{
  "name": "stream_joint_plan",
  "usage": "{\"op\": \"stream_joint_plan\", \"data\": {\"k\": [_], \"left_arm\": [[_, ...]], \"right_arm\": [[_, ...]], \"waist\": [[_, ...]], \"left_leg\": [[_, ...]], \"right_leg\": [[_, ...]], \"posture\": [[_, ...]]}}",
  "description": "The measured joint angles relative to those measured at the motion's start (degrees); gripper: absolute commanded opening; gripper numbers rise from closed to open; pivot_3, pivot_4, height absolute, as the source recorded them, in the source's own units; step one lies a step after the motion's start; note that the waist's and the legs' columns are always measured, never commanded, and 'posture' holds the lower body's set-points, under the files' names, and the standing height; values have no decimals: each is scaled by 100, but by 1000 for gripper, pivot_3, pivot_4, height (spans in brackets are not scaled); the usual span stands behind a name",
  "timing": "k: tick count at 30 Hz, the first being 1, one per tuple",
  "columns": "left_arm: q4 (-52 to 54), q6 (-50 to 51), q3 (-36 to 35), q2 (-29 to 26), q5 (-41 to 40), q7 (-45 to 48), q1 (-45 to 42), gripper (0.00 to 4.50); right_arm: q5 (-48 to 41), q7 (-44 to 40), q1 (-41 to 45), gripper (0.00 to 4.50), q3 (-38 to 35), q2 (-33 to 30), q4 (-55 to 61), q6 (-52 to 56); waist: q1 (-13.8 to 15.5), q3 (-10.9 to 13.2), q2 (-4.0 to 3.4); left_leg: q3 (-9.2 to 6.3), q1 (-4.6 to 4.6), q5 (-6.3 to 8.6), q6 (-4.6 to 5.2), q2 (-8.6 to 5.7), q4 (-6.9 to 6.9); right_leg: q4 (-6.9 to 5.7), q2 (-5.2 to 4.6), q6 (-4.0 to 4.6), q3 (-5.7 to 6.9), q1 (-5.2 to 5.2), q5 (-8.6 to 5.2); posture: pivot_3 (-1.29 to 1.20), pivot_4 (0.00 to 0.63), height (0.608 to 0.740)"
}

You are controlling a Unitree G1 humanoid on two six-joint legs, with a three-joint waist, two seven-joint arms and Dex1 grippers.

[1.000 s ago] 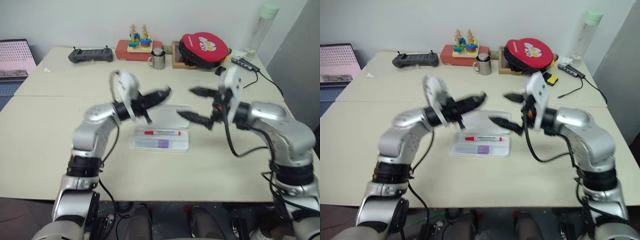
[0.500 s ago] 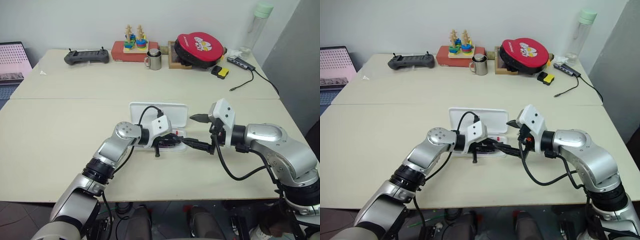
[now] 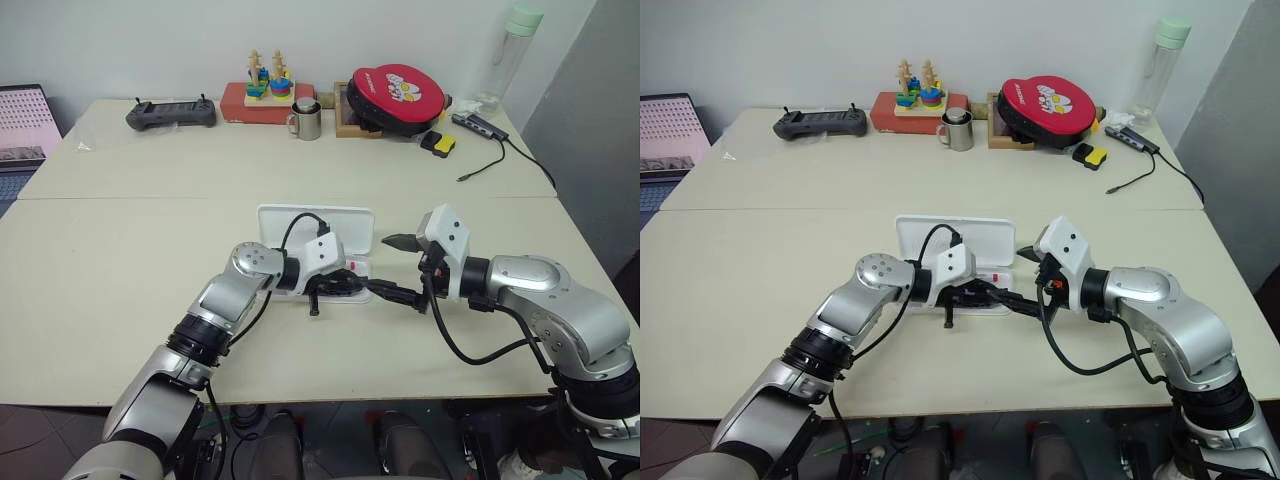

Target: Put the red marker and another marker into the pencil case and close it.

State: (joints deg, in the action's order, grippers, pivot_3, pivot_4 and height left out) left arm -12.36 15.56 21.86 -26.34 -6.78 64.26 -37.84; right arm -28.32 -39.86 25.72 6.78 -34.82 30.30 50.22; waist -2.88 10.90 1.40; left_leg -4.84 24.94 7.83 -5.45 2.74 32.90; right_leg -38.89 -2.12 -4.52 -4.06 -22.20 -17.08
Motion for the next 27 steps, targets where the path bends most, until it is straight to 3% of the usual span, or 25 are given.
{"op": "stream_joint_plan", "data": {"k": [1,3,16,21,27], "left_arm": [[49,33,0,0,0,23,0,458],[66,60,-1,0,-1,46,5,1157],[130,219,-13,-9,-1,143,19,3491],[466,511,-383,26,-280,69,117,4427],[1477,1526,-1574,-433,-1125,-329,776,4466]], "right_arm": [[0,0,0,4500,0,0,0,0],[2,2,0,4500,1,0,-1,-1],[6,25,15,4500,2,11,-7,-3],[8,121,164,4500,-15,181,-154,-99],[31,96,882,4500,-103,247,-763,-223]], "waist": [[0,0,0],[0,0,0],[-1,0,0],[-13,0,0],[-99,1,-2]], "left_leg": [[0,0,0,0,0,0],[0,0,0,0,0,0],[0,0,0,0,0,0],[0,0,0,0,0,1],[-1,-9,0,0,7,-4]], "right_leg": [[0,0,0,0,0,0],[0,0,1,0,0,0],[0,0,1,0,0,0],[-1,0,0,-1,0,0],[-9,5,3,0,-1,-1]], "posture": [[0,150,740],[0,150,740],[0,150,740],[0,150,740],[0,150,740]]}}
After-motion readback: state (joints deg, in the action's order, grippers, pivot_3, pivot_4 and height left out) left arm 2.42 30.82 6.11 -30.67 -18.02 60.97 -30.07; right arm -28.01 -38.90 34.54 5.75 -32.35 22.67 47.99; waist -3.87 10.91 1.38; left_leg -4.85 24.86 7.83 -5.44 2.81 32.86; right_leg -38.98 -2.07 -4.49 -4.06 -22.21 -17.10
